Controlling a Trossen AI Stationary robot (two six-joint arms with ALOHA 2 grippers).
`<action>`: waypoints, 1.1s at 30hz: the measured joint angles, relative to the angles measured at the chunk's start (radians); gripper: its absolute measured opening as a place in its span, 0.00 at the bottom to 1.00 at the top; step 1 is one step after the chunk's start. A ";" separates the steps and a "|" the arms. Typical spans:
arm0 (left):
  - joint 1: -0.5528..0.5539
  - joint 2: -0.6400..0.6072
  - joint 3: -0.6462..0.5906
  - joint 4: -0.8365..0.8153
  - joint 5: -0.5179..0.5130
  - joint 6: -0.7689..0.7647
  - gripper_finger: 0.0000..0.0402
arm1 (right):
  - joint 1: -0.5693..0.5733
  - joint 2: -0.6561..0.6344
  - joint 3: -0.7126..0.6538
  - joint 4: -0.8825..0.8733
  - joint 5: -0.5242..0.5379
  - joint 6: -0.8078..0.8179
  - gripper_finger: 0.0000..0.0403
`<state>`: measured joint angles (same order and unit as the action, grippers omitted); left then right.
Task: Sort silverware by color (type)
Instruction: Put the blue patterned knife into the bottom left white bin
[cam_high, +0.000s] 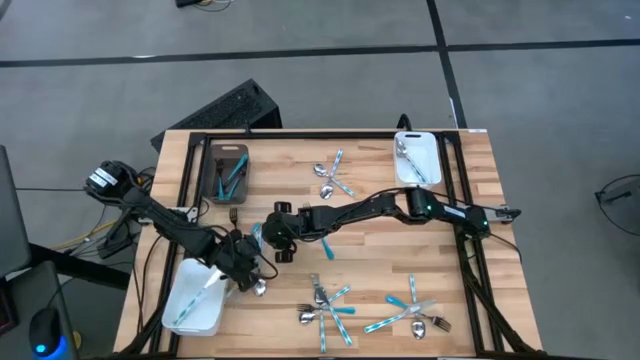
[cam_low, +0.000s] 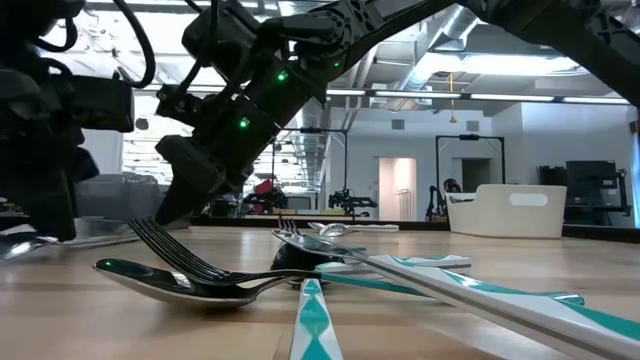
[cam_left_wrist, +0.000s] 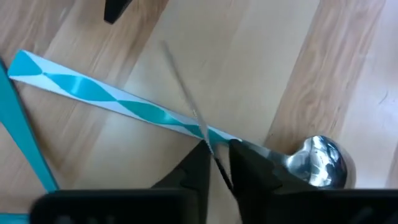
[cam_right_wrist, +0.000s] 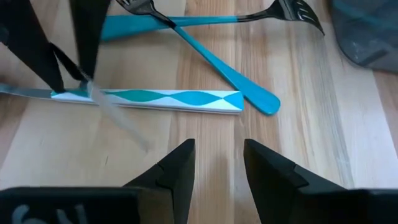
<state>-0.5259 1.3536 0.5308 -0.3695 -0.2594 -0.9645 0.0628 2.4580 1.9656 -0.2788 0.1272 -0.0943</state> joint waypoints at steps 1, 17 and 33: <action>0.000 0.001 0.007 -0.005 -0.002 0.015 0.06 | 0.000 0.000 0.000 -0.003 0.000 0.007 0.41; 0.001 0.002 0.102 -0.091 -0.212 0.197 0.00 | -0.006 -0.063 -0.008 -0.276 -0.320 0.011 0.41; -0.018 -0.170 0.102 -0.181 -0.304 0.152 0.00 | 0.018 0.004 -0.008 -0.023 -0.392 0.157 0.40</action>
<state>-0.5442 1.1832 0.6331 -0.5504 -0.5635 -0.8129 0.0806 2.4622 1.9577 -0.3019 -0.2645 0.0625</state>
